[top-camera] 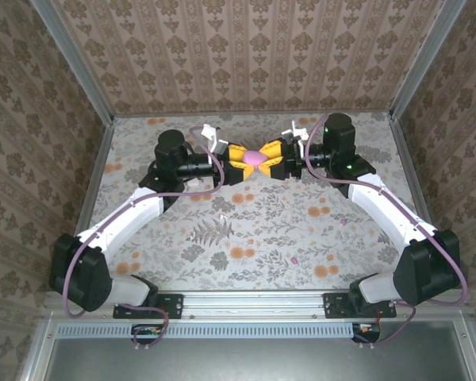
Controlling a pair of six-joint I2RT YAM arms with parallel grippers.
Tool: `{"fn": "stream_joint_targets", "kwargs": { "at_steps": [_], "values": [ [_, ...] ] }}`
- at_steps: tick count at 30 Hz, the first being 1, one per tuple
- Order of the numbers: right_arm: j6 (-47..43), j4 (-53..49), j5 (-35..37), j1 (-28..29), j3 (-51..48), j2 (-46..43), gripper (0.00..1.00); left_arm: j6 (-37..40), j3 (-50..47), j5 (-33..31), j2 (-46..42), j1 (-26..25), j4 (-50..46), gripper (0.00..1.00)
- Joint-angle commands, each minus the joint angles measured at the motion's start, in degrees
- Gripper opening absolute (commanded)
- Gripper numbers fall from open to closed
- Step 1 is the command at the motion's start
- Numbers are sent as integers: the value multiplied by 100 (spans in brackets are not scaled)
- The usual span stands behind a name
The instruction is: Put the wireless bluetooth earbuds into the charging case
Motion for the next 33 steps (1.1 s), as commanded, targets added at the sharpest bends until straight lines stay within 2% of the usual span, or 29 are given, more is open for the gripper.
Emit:
{"fn": "stream_joint_targets", "kwargs": {
  "at_steps": [1,6,16,23,27,30,33],
  "values": [
    [91,256,-8,63,82,-82,42,160,187,281,60,-95,-73,50],
    [85,230,-14,68,108,-65,42,188,189,284,44,-112,-108,49],
    [-56,18,41,67,117,-82,43,204,210,229,16,-112,-123,39],
    [-209,-174,16,77,116,-93,43,173,204,194,-32,-112,-96,47],
    [-266,-237,16,82,143,-91,43,170,194,187,-54,-112,-83,46],
    [-304,-264,17,79,152,-82,43,154,173,163,-63,-112,-68,50],
    [-321,-260,10,80,160,-80,43,155,180,160,-63,-112,-61,51]
  ]
}}
